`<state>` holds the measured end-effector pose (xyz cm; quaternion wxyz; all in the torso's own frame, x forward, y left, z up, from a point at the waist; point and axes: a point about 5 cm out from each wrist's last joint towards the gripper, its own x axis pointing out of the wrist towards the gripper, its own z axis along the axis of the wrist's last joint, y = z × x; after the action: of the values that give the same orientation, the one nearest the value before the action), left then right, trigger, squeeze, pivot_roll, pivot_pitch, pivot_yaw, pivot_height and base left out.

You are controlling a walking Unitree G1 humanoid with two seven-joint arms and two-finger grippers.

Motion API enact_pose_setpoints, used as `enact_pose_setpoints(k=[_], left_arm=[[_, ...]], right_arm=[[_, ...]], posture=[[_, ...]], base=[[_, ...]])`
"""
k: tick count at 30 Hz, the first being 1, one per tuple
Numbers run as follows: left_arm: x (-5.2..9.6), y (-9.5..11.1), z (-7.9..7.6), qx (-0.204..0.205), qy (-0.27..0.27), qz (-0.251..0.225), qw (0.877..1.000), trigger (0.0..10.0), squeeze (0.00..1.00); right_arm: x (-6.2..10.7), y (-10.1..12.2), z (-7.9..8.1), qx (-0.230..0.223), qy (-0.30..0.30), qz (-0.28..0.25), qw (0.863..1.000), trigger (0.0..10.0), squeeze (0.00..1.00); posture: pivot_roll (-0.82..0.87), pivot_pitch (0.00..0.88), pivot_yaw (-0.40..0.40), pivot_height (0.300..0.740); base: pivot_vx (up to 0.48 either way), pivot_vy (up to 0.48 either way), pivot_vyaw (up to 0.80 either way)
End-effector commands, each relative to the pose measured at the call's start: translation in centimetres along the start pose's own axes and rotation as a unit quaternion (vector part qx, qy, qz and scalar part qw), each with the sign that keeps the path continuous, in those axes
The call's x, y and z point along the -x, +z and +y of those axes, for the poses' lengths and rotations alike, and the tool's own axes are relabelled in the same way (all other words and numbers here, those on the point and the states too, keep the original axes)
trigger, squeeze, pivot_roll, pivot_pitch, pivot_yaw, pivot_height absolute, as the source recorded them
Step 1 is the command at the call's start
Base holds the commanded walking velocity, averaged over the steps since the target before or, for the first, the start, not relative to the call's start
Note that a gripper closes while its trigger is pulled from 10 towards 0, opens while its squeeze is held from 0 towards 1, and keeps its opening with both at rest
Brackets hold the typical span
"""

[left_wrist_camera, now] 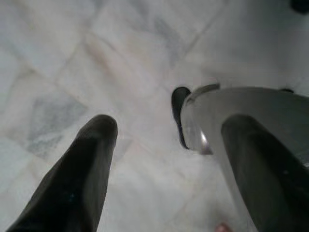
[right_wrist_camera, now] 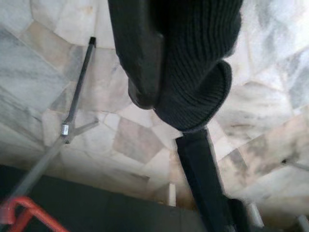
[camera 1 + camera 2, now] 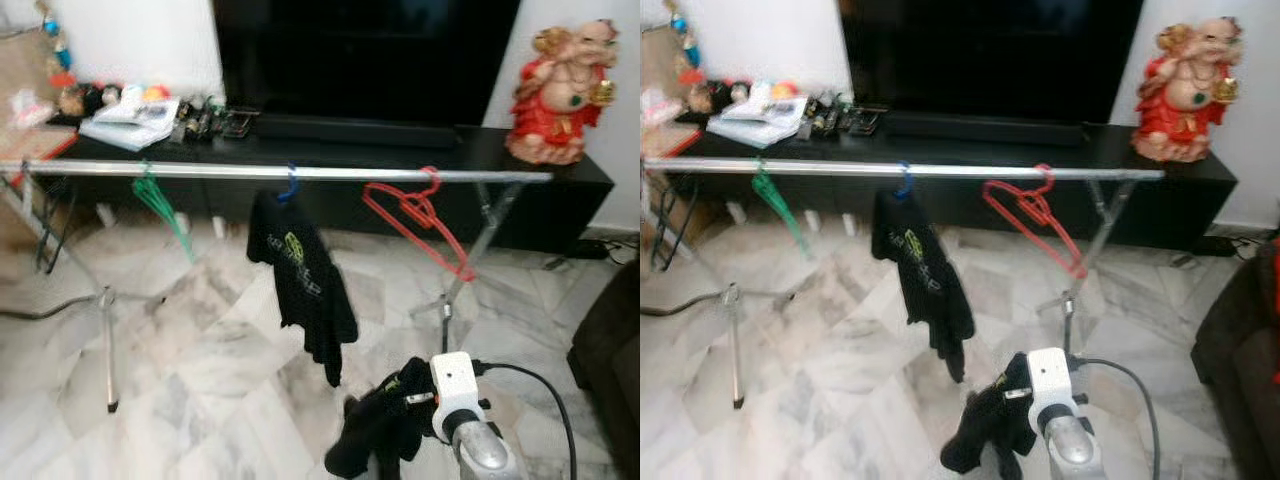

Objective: Hang hanger

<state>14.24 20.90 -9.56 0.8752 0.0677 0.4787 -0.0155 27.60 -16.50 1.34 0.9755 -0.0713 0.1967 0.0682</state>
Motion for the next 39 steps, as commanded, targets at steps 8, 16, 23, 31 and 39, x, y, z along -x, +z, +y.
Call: enact_pose_setpoints(k=[8, 16, 23, 31, 39], left_arm=[[0.11, -0.65, -0.19, -0.004, -0.004, 0.013, 1.000, 10.0, 0.00], [0.10, -0.62, -0.18, -0.001, -0.002, 0.014, 1.000, 10.0, 0.00], [0.08, -0.57, -0.24, 0.001, -0.002, 0.013, 1.000, 10.0, 0.00], [0.09, -0.63, -0.23, 0.003, -0.002, 0.015, 1.000, 10.0, 0.00], [0.09, -0.64, -0.22, 0.004, -0.001, 0.014, 1.000, 10.0, 0.00]], right_arm=[[-0.30, 0.71, -0.15, -0.016, -0.022, -0.015, 1.000, 10.0, 0.00], [-0.38, 0.61, -0.48, -0.022, -0.036, -0.010, 0.999, 10.0, 0.00], [-0.47, 0.66, -0.32, -0.023, -0.037, -0.009, 0.999, 10.0, 0.00], [-0.48, 0.60, -0.32, -0.024, -0.038, -0.007, 0.999, 10.0, 0.00], [-0.49, 0.53, -0.27, -0.025, -0.038, -0.006, 0.999, 10.0, 0.00]], posture=[[0.00, 0.049, -0.008, 0.740], [0.01, 0.055, -0.012, 0.740], [0.01, 0.058, -0.015, 0.740], [0.01, 0.063, -0.018, 0.740], [0.01, 0.065, -0.018, 0.740]], base=[[0.000, 0.258, 0.00], [0.000, 0.256, 0.00], [0.000, 0.258, 0.00], [0.000, 0.257, 0.00], [0.000, 0.255, 0.00]])
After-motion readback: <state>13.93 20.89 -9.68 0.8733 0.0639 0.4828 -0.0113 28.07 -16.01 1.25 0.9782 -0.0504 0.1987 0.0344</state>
